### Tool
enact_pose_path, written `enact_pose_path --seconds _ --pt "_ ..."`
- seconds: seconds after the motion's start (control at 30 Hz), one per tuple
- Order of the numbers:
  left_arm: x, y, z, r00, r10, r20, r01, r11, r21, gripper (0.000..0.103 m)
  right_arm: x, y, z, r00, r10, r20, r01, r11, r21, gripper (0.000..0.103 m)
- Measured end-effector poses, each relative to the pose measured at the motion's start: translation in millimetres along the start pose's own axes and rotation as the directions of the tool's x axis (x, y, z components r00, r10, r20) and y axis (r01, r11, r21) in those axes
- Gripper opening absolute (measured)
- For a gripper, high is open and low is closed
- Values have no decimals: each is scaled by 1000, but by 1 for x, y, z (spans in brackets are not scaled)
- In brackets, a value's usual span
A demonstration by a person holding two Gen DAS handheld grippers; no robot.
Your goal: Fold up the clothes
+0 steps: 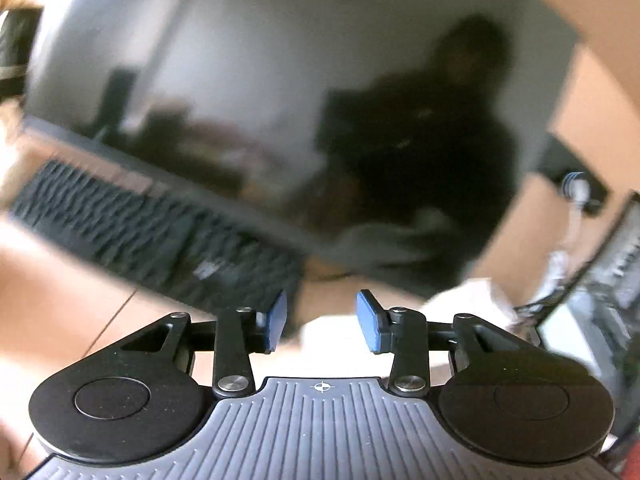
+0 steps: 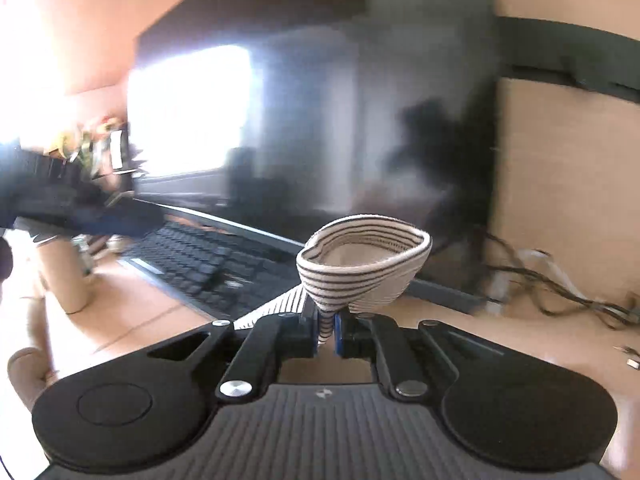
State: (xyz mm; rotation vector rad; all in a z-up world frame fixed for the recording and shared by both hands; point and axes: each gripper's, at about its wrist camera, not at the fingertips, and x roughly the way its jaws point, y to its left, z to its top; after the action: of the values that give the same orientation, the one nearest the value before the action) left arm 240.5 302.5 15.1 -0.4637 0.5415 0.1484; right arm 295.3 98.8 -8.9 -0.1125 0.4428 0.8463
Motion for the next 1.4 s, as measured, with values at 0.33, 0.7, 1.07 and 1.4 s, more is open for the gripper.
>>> enact_pose_path --seconds 0.33,0.7,1.07,1.4 --pt "58 -53 -46 972 -119 -205 146 982 123 86 -40 -112 -8 963 -271 -10 271 961 54 6" --pt "112 -107 -66 932 -150 -331 249 926 283 93 -91 -171 -93 899 -327 -292 400 885 240 28" --pt "140 -129 -76 905 -188 -381 304 913 271 95 -27 -189 -63 934 -205 -293 309 874 375 8" --pt "157 -119 -58 919 -186 -347 268 941 206 99 -46 -181 -24 948 -293 -124 312 935 171 4"
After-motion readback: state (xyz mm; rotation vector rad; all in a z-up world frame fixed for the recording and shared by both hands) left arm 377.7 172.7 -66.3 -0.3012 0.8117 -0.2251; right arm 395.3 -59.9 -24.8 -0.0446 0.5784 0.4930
